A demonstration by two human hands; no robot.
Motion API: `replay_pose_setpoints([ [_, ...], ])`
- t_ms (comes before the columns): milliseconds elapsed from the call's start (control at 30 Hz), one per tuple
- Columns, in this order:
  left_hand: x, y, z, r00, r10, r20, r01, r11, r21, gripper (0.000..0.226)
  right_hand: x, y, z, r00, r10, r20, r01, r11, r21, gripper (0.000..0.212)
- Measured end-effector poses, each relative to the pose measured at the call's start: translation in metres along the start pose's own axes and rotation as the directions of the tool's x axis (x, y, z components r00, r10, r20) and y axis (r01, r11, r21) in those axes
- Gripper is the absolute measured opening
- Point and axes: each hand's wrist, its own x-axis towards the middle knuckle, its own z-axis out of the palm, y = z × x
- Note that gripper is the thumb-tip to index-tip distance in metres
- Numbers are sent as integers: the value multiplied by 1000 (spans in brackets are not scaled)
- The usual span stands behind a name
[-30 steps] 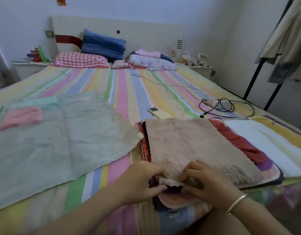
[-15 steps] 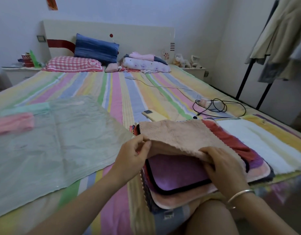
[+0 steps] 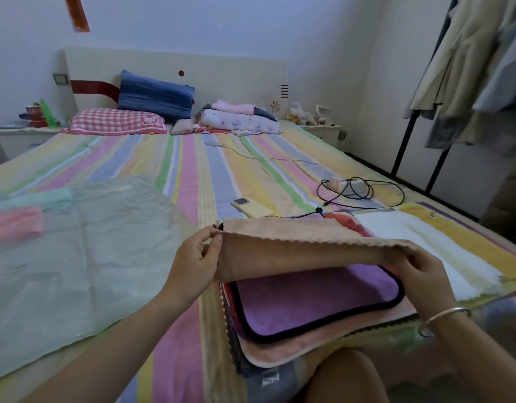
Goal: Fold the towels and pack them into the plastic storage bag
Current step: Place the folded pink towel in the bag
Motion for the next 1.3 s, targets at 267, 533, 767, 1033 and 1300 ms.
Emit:
replay_pose_setpoints([
  [267, -18, -15, 6, 998, -64, -23, 67, 881, 468, 22, -12, -7, -15, 996, -28, 82, 44, 979, -200, 25],
  [533, 6, -30, 18, 990, -137, -29, 129, 809, 574, 23, 12, 21, -4, 973, 186, 139, -103, 883, -458, 24],
  [767, 35, -40, 28, 993, -114, -43, 117, 794, 596, 21, 46, 31, 12, 961, 237, 145, -112, 809, -577, 30],
  [1033, 40, -46, 31, 983, 56, 177, -168, 674, 720, 17, 46, 40, 24, 932, 282, 230, -18, 667, -745, 27],
  [1300, 52, -31, 31, 927, -206, 314, -70, 726, 684, 35, 47, 35, 24, 916, 325, 237, -123, 787, -605, 12],
])
